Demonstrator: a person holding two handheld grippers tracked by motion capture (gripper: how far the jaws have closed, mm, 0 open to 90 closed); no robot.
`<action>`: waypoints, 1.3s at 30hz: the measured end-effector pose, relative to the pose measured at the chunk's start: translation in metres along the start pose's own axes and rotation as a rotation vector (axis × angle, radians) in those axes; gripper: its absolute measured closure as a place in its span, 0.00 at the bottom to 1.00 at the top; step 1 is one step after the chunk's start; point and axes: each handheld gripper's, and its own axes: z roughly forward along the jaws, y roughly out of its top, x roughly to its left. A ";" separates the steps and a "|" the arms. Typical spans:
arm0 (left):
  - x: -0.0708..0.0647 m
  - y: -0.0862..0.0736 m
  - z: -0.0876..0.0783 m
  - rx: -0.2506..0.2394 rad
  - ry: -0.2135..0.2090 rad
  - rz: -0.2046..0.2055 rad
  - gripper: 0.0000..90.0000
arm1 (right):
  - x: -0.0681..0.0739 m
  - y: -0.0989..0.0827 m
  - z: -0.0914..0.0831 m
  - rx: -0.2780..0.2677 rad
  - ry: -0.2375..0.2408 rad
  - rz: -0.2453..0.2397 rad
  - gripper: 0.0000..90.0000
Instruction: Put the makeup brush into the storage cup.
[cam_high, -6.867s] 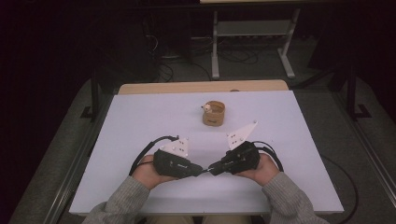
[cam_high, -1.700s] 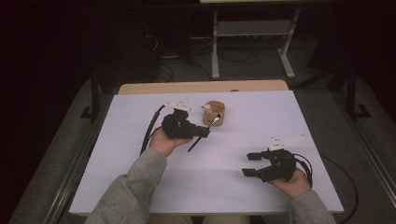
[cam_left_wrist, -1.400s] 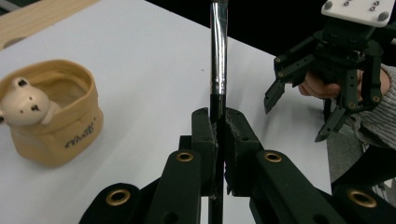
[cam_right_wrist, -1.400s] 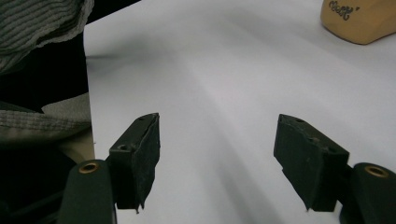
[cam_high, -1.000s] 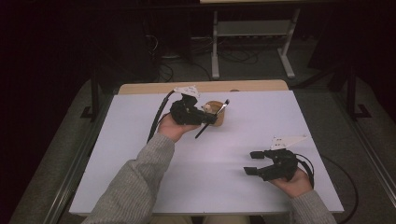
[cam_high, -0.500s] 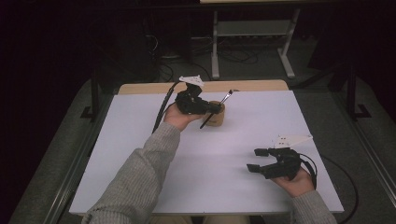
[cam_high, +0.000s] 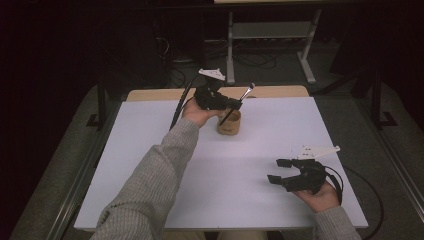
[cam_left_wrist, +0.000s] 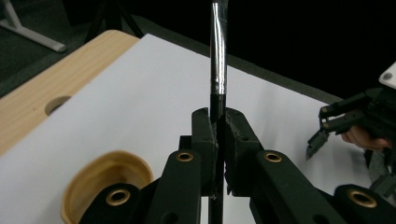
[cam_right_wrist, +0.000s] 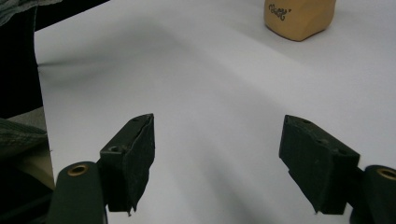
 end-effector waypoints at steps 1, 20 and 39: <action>0.001 0.002 0.001 -0.002 -0.001 0.000 0.93 | 0.000 0.000 -0.001 0.001 -0.003 0.000 0.28; 0.035 0.025 0.022 -0.095 -0.001 -0.046 0.93 | -0.005 -0.001 -0.003 -0.011 -0.008 0.011 0.29; 0.063 0.013 0.042 -0.126 0.060 -0.093 0.93 | -0.008 -0.001 -0.005 -0.022 -0.005 0.013 0.28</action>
